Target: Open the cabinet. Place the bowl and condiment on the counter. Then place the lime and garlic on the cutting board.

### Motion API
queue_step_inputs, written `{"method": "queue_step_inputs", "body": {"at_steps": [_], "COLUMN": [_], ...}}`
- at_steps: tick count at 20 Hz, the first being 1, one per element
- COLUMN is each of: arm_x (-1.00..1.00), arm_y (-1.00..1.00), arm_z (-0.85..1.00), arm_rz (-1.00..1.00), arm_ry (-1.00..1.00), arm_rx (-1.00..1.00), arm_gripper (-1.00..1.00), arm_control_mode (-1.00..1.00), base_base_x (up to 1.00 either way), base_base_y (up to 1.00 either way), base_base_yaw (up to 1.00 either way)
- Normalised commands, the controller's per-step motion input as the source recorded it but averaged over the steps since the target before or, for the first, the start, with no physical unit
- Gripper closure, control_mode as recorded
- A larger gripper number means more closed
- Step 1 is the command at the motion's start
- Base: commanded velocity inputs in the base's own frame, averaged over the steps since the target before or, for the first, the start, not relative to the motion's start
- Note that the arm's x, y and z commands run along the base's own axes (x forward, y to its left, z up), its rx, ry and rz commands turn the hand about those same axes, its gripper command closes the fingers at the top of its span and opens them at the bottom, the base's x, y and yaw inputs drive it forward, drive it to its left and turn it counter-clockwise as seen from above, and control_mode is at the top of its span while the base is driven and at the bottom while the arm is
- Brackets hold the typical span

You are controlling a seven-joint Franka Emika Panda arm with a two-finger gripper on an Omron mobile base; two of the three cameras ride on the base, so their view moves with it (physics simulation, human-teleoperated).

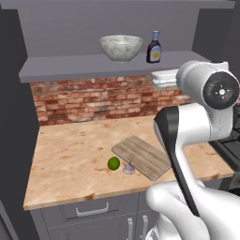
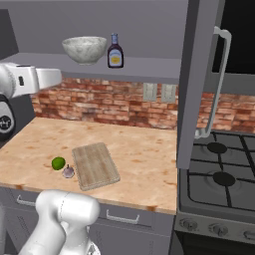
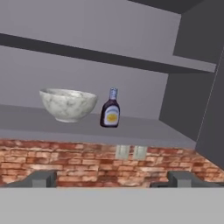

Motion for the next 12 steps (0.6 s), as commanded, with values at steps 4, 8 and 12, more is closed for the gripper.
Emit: {"method": "queue_step_inputs", "body": {"at_steps": [4,8,12], "arm_x": [0.31,0.27,0.33], "arm_y": [-0.03,-0.06,-0.02], "arm_z": [0.0,0.0,0.07], "arm_rz": [0.0,0.0,0.0], "arm_ry": [0.0,0.0,0.0], "arm_rx": [0.0,0.0,0.0], "arm_gripper": [-1.0,-1.0,-1.0], "arm_control_mode": [-1.0,-1.0,-1.0], "base_base_x": [0.0,0.0,0.0], "base_base_y": [0.0,0.0,0.0], "base_base_yaw": [0.0,0.0,0.0]}}
